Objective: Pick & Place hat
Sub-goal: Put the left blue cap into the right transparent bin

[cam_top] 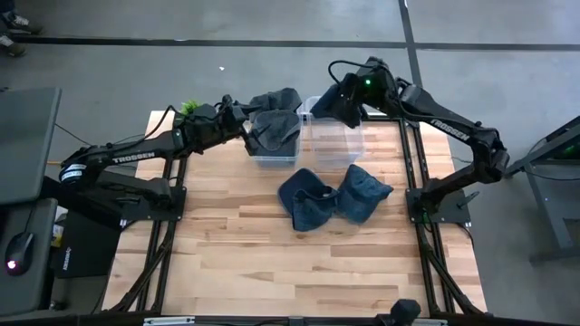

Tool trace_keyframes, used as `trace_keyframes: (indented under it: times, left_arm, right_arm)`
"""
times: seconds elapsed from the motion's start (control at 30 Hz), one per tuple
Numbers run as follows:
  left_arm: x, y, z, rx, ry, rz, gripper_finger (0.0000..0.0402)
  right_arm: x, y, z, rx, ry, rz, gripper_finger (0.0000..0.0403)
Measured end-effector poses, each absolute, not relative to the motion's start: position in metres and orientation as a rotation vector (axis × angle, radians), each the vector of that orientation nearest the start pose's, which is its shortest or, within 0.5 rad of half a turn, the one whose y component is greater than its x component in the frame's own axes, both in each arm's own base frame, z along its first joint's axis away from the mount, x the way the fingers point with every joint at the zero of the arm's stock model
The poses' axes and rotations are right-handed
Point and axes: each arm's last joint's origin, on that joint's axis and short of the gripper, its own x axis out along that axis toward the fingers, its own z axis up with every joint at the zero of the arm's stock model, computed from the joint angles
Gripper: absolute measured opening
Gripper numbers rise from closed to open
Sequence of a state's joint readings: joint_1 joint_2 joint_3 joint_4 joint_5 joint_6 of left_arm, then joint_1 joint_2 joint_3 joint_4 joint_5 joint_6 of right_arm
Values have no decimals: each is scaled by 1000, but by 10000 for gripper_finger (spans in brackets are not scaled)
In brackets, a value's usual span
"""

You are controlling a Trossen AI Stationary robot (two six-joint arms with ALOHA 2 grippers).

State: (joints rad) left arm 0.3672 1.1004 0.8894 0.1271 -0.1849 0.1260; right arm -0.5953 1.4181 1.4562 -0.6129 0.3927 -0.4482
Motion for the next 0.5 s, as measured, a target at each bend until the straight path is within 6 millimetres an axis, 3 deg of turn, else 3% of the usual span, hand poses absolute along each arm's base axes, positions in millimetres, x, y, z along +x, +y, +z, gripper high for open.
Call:
trace_keyframes:
  times: [0.5]
  left_arm:
    - [230,94,338,88,115,547,294]
  right_arm:
    - [235,-209,313,-387,766,-705,0]
